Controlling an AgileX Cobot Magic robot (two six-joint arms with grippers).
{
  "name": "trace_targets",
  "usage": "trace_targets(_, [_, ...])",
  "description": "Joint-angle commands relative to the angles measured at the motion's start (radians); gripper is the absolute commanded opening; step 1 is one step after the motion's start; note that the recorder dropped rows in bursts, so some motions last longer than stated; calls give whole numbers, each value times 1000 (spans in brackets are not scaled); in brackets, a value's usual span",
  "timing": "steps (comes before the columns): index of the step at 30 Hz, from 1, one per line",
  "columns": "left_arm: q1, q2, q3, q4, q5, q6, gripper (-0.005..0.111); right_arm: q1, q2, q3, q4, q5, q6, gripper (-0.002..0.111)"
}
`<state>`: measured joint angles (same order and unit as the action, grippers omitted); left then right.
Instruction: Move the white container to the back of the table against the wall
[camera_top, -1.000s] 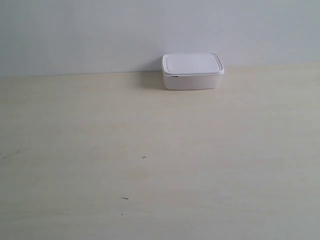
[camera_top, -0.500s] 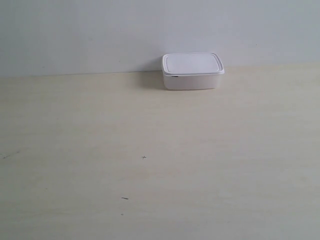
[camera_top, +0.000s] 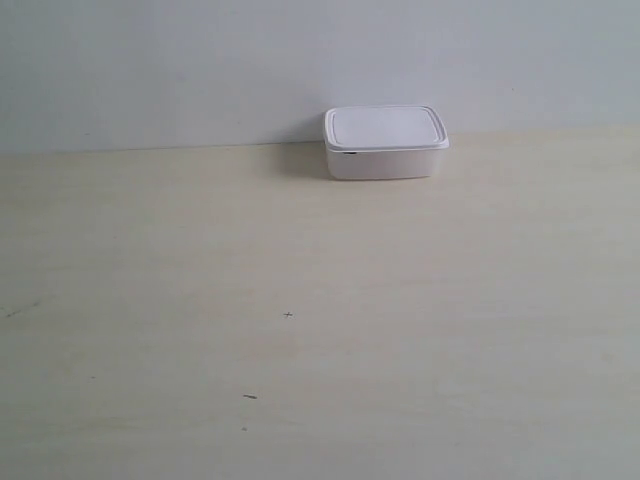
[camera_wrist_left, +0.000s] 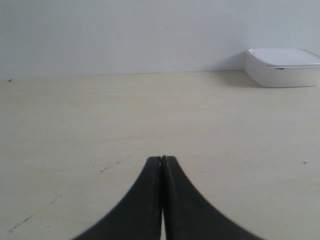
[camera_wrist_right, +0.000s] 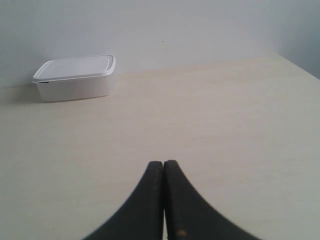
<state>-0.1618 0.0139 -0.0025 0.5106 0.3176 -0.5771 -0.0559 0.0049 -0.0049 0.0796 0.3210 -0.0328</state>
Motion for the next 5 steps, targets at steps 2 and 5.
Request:
trace_targets(2, [2, -5, 3, 0, 2, 1, 0, -5, -5, 5, 0, -4, 0, 0])
trace_targets(5, [2, -5, 3, 0, 2, 1, 0, -5, -5, 5, 0, -4, 0, 0])
